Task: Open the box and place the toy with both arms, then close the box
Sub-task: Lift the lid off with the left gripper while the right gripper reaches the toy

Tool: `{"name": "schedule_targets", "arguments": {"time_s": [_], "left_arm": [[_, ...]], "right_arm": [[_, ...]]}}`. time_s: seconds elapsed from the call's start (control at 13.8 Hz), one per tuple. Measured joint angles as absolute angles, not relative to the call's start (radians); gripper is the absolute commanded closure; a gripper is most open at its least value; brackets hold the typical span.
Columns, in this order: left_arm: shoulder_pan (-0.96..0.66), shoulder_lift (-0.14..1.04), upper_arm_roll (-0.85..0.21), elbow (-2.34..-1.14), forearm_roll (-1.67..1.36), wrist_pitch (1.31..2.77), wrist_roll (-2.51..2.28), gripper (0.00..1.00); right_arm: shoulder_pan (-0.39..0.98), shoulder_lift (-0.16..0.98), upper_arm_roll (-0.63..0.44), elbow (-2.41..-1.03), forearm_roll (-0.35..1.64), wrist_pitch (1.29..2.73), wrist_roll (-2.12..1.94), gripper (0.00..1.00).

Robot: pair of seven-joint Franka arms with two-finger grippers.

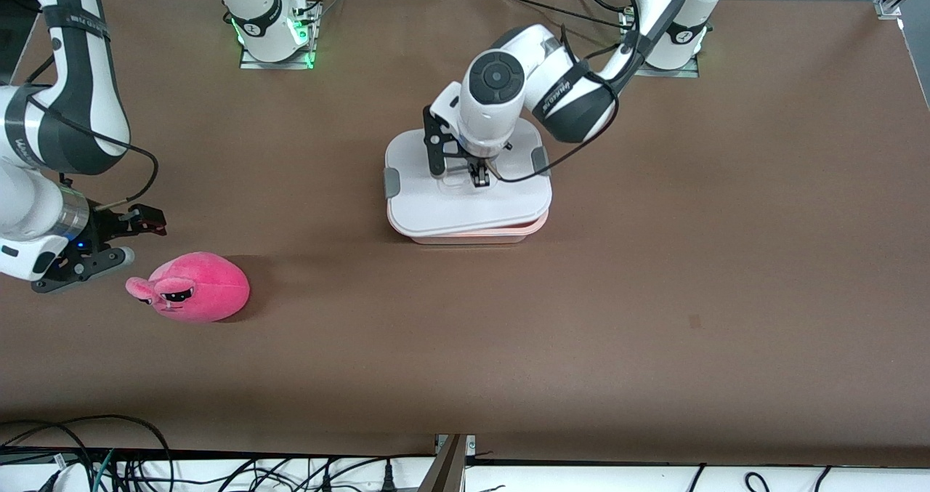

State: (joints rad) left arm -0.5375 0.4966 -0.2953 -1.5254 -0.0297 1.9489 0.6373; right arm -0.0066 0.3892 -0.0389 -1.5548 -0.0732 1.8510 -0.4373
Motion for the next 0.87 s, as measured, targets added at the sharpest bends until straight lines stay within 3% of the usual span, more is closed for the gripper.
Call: {"name": "schedule_targets", "arguments": {"time_s": [0.44,0.65,0.87], "left_arm": [[-0.445,0.389,-0.292,-1.506,-0.03,1.715,0.673,1.0],[-0.26,0.374,-0.287,-1.505,-0.029,1.575,0.798,1.0],[-0.019,0.379,-0.281,-1.51,-0.029,1.542,1.087,1.0]], "right_arm": [[-0.028,0.462,-0.042,-1.56,-0.071,1.896,-0.211,0.0],[-0.037,0.488,-0.042,-1.573,-0.07,1.97,-0.165,0.0],[-0.037,0.509,-0.041,-1.589,-0.04,2.043,-0.153,0.0]]}}
